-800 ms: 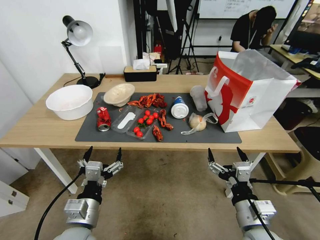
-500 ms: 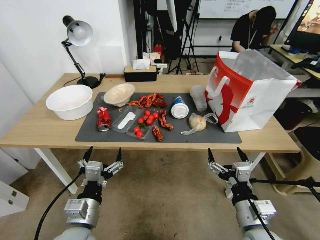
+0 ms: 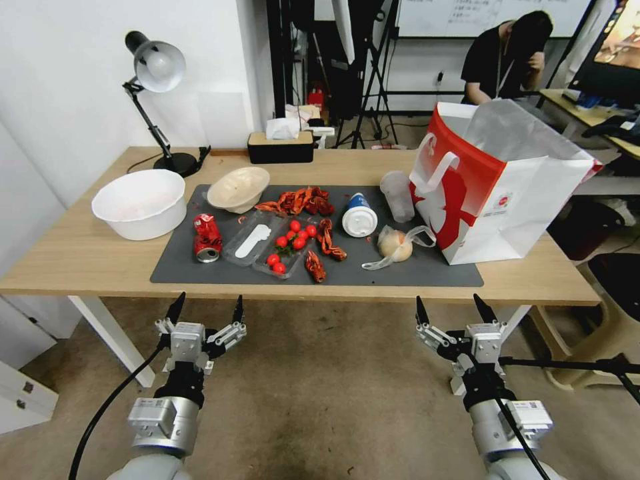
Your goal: Pick up the trash from the table and place it into the takeout bag.
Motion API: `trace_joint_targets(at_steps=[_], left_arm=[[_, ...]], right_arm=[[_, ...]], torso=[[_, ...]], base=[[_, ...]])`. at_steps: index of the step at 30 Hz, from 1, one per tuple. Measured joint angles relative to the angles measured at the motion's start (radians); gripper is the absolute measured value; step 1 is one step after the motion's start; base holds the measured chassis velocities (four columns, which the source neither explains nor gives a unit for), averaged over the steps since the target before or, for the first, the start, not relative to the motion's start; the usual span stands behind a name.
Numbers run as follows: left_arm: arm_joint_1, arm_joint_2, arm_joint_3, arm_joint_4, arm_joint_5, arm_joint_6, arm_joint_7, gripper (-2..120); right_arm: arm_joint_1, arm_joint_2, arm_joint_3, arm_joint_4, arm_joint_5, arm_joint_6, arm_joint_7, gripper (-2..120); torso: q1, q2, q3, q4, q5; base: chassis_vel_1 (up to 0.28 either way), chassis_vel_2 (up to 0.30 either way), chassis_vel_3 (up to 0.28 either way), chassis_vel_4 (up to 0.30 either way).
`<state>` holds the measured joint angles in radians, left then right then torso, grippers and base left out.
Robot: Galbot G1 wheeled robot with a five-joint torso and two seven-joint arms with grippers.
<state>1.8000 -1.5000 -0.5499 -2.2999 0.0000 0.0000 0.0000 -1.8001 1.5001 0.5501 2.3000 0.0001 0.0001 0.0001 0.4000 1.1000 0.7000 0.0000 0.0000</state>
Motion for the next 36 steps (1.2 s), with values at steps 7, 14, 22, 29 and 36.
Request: trace_joint_targets(at_steps=[7,14,22,29,36], left_arm=[[-0.005,0.003,0.033,0.004,-0.006,0.014,-0.065,100],[-0.011,0.008,0.075,0.011,-0.016,0.036,-0.146,100],[-0.015,0.012,0.127,0.019,-0.025,0.051,-0.205,100],[-0.013,0.010,0.108,0.013,-0.021,0.040,-0.178,100],[-0.020,0.017,0.167,0.015,-0.039,0.043,-0.282,100]], right_arm=[[-0.007,0.005,-0.052,-0.019,0.000,-0.005,0.001,100],[-0.021,0.018,-0.142,-0.056,-0.002,-0.019,0.001,100],[-0.019,0.019,-0.144,-0.054,-0.001,0.010,0.002,100],[-0.024,0.025,-0.166,-0.061,0.000,0.029,0.002,100],[-0.018,0.027,-0.160,-0.047,-0.001,0.047,0.008,100]], torso=[[0.000,0.000,0.000,0.0000,-0.0007],[0.000,0.000,0.000,0.0000,0.0009],[0.000,0.000,0.000,-0.0003,-0.0013],[0.000,0.000,0.000,0.0002,0.0000],[0.000,0.000,0.000,-0.0001,-0.0002]], base=[[0.000,0.000,0.000,0.000],[0.000,0.000,0.000,0.000],[0.000,0.000,0.000,0.000],[0.000,0.000,0.000,0.000],[0.000,0.000,0.000,0.000]])
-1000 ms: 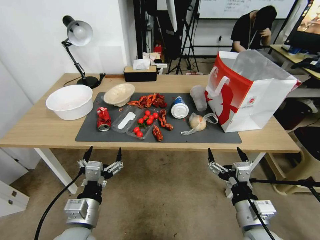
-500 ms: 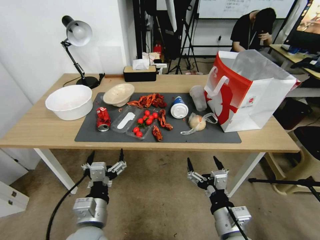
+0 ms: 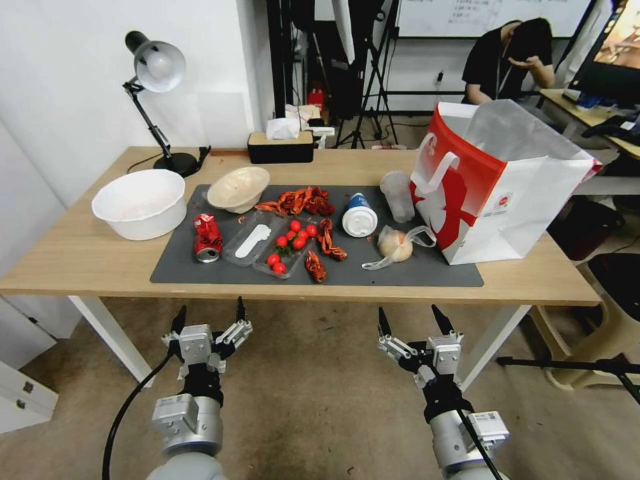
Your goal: Pick up the trash from the table and place it into the takeout bag.
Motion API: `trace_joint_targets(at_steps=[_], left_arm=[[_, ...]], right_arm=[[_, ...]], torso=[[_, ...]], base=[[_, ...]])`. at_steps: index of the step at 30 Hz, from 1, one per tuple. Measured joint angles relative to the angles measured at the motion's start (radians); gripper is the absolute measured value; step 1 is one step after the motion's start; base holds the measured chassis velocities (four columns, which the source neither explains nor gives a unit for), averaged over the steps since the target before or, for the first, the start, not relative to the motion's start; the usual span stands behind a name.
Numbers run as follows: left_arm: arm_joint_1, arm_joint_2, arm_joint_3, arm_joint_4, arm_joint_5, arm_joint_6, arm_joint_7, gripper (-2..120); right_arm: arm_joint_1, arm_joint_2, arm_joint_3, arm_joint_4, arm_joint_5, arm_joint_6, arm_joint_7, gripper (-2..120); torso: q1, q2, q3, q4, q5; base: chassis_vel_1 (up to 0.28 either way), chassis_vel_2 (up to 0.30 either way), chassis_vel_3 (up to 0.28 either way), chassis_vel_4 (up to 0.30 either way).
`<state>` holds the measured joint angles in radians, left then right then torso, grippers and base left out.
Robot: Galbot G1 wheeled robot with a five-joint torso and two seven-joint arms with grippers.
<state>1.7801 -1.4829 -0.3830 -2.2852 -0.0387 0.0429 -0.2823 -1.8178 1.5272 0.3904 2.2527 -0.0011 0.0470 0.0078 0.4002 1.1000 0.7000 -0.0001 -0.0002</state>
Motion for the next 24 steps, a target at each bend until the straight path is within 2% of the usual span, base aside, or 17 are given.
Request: trace_joint_targets(at_steps=[2,3,5,24], left_arm=[[-0.001,0.002,-0.002,0.000,-0.002,0.000,-0.004,100],[-0.005,0.007,0.019,0.001,-0.014,0.000,-0.064,100],[-0.007,0.010,0.028,0.001,-0.020,-0.001,-0.096,100],[0.022,0.008,0.017,0.007,0.008,-0.024,-0.077,100]], right_arm=[[0.001,0.000,0.004,0.000,-0.001,0.002,0.001,100],[0.002,-0.001,0.006,0.000,-0.001,0.006,0.002,100],[0.003,-0.002,0.009,0.001,-0.001,0.012,0.002,100],[0.042,-0.021,0.014,-0.011,0.008,0.014,0.010,100]], torso=[[0.000,0.000,0.000,0.0002,0.0000],[0.000,0.000,0.000,0.0000,0.0001],[0.000,0.000,0.000,0.0001,0.0002],[0.000,0.000,0.000,0.0001,0.0001]], base=[[0.000,0.000,0.000,0.000],[0.000,0.000,0.000,0.000],[0.000,0.000,0.000,0.000],[0.000,0.000,0.000,0.000]])
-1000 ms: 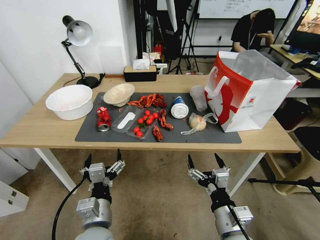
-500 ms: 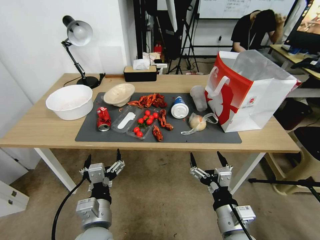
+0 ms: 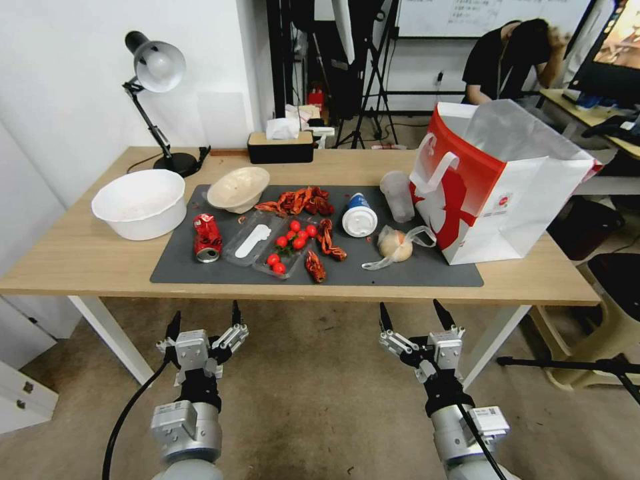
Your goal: Pick up the trash from the table and place it into the takeout bag.
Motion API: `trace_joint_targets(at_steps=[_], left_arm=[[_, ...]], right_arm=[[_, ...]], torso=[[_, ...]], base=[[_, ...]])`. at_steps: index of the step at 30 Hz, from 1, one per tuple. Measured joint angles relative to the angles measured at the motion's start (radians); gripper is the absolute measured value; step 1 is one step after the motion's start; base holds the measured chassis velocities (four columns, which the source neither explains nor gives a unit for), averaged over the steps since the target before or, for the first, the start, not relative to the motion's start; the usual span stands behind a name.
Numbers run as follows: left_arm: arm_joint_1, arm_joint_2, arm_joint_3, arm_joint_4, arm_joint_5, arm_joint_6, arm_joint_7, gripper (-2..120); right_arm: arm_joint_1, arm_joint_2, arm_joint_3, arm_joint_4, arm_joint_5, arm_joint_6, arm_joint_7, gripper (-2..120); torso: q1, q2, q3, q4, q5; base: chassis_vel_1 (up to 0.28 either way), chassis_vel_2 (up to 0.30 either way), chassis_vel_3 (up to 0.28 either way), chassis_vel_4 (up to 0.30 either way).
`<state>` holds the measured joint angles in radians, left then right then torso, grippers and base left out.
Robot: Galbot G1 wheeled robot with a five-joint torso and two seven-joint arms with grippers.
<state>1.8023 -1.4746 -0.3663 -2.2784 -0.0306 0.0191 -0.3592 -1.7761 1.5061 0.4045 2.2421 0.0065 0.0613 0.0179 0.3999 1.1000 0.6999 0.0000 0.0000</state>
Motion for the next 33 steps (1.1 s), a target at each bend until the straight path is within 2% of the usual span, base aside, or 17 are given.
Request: trace_joint_targets(at_steps=[9,11,20,33], left_arm=[[0.004,0.001,-0.001,0.008,0.005,0.000,0.010,100],[0.009,0.003,-0.002,0.008,0.007,0.000,0.011,100],[-0.017,0.037,0.000,0.030,-0.006,0.002,0.014,100],[-0.015,0.051,-0.007,0.032,-0.012,0.003,0.020,100]], right_arm=[[0.093,-0.051,0.017,-0.022,0.069,-0.023,0.023,100],[0.174,-0.101,0.018,-0.056,0.117,-0.038,0.022,100],[0.339,-0.214,0.017,-0.155,0.166,-0.051,0.010,100],[0.455,-0.257,-0.003,-0.243,0.181,-0.082,0.036,100]], torso=[[0.000,0.000,0.000,-0.0001,0.0001],[0.000,0.000,0.000,0.0001,0.0001],[0.000,0.000,0.000,-0.0001,-0.0002],[0.000,0.000,0.000,-0.0001,0.0000]], base=[[0.000,0.000,0.000,0.000],[0.000,0.000,0.000,0.000],[0.000,0.000,0.000,0.000],[0.000,0.000,0.000,0.000]])
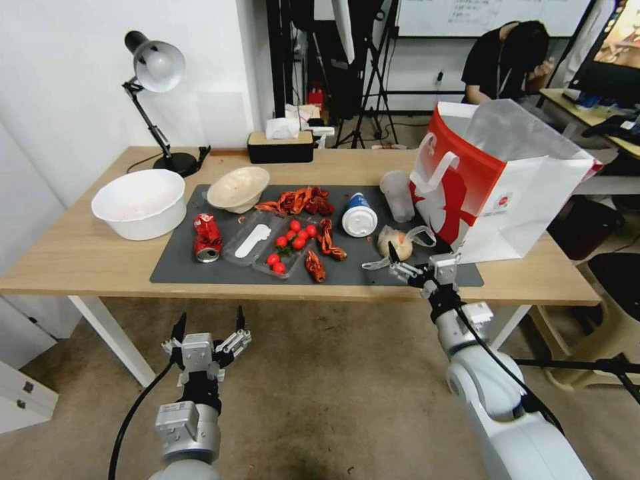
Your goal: Pick up the trash from the table and place it into the takeout bag.
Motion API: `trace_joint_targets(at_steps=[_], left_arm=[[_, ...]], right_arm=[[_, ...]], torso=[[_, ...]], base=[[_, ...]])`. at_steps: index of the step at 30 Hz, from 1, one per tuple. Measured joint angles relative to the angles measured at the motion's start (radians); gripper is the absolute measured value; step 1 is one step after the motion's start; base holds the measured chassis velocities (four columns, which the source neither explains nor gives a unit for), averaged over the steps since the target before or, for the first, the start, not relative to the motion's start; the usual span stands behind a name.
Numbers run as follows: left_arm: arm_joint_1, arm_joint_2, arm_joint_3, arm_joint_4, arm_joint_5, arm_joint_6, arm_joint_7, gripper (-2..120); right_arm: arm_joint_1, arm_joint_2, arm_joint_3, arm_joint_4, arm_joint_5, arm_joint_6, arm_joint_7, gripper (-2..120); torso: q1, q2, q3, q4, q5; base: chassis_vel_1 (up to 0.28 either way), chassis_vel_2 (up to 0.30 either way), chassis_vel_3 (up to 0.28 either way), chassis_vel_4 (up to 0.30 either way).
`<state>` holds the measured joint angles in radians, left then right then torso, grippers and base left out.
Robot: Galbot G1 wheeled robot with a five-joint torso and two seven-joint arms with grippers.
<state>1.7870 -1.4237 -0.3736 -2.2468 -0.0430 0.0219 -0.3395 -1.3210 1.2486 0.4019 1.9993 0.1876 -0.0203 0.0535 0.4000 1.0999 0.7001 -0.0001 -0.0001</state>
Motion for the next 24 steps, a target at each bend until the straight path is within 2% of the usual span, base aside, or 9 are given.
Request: trace_joint_targets(at_steps=[18,24], left_arm=[[-0.003,-0.003,0.002,0.014,0.004,0.000,0.001,100],[-0.007,-0.004,0.006,0.024,0.006,0.000,0.001,100]], right_arm=[[0.088,-0.008,-0.029,-0.084,0.033,-0.068,0.051,100],[0.149,-0.005,-0.060,-0.137,0.078,-0.128,0.078,99]], torso=[[0.000,0.000,0.000,0.0001,0.0001],[0.000,0.000,0.000,0.0001,0.0002]], base=[[0.000,0.000,0.000,0.000],[0.000,0.000,0.000,0.000]])
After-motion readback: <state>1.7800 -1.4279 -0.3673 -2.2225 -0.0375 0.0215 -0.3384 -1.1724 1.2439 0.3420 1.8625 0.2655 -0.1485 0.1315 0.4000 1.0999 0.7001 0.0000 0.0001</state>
